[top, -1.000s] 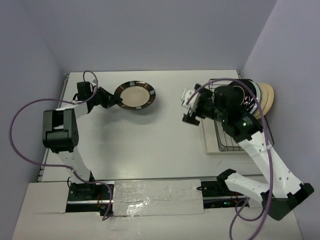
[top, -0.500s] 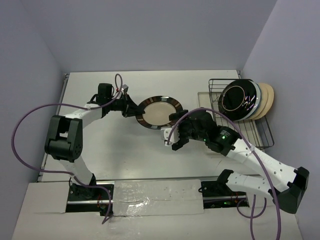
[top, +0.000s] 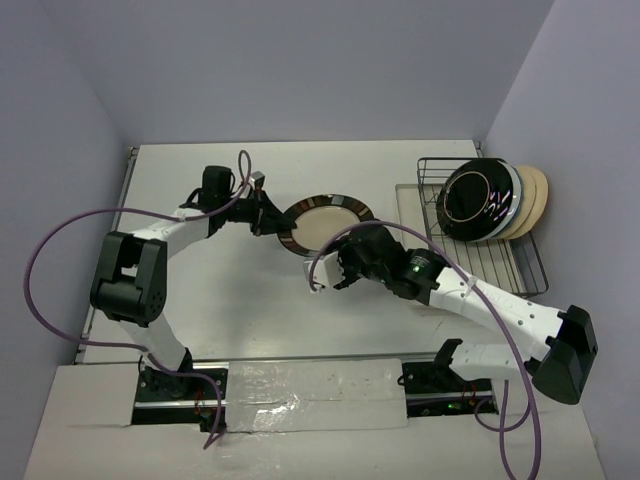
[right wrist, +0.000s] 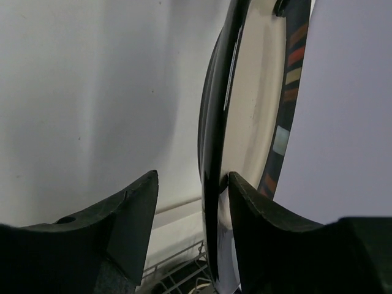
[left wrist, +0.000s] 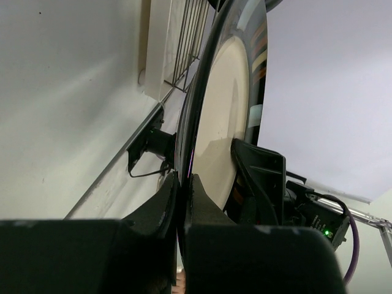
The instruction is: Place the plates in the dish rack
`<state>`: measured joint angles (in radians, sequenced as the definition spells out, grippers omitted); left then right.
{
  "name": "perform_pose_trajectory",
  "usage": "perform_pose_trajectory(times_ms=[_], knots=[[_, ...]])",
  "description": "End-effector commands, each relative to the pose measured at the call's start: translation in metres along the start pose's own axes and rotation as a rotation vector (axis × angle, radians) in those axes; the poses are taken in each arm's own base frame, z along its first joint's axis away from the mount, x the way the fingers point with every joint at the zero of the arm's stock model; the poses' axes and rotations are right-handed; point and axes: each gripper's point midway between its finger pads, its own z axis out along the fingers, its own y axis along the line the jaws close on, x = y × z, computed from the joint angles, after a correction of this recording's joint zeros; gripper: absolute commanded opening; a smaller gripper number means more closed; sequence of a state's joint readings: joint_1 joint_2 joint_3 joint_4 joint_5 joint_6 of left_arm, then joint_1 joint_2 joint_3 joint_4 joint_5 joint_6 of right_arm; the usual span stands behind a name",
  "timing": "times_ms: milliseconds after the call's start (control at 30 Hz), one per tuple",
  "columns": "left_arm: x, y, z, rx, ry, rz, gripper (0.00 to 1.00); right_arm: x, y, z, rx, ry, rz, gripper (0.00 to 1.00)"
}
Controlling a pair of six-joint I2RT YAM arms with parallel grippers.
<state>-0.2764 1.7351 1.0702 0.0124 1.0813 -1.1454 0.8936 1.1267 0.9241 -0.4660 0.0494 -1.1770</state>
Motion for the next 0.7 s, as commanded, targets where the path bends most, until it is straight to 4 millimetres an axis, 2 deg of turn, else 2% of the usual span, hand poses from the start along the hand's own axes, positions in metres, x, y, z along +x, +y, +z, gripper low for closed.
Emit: perform_pose_trajectory(times_ms=[0,100,200,233,267,300,333,367,400,467,500,600,667], knots=[[0.027,-0.061,-0.017,0.125,0.083,0.134,0.00,-0.003,-0.028,-0.005,0.098,0.030,-0.006,0.56],[0.030,-0.063,-0.016,0.129,0.090,0.135,0.00,-0.003,-0.029,-0.004,0.100,0.034,-0.012,0.46],[0.032,-0.063,-0.016,0.131,0.095,0.129,0.00,-0.001,-0.029,-0.003,0.106,0.044,-0.015,0.26],[0.033,-0.063,-0.015,0.131,0.099,0.126,0.00,-0.001,-0.031,-0.003,0.112,0.046,-0.013,0.11],[0.033,-0.062,-0.015,0.131,0.101,0.124,0.00,-0.001,-0.032,-0.004,0.119,0.048,-0.009,0.00],[0.033,-0.061,-0.015,0.131,0.103,0.122,0.01,-0.002,-0.035,-0.006,0.133,0.041,0.004,0.00],[0.033,-0.059,-0.015,0.130,0.106,0.120,0.19,-0.004,-0.037,-0.008,0.140,0.034,0.008,0.00],[0.032,-0.059,-0.014,0.128,0.105,0.120,0.32,-0.005,-0.039,-0.010,0.148,0.027,0.015,0.00],[0.031,-0.057,-0.014,0.121,0.100,0.125,0.58,-0.008,-0.041,-0.014,0.157,0.013,0.034,0.00],[0.019,-0.054,-0.014,0.087,0.049,0.156,0.96,-0.014,-0.047,-0.021,0.168,-0.016,0.054,0.00],[0.014,-0.043,-0.019,0.038,0.030,0.140,0.99,-0.016,-0.048,-0.026,0.173,-0.030,0.083,0.00],[-0.019,-0.046,-0.033,0.000,-0.081,0.180,0.99,-0.022,-0.049,-0.038,0.172,-0.066,0.151,0.00],[-0.057,-0.058,-0.067,-0.010,-0.244,0.214,0.99,-0.026,-0.049,-0.049,0.171,-0.093,0.213,0.00]])
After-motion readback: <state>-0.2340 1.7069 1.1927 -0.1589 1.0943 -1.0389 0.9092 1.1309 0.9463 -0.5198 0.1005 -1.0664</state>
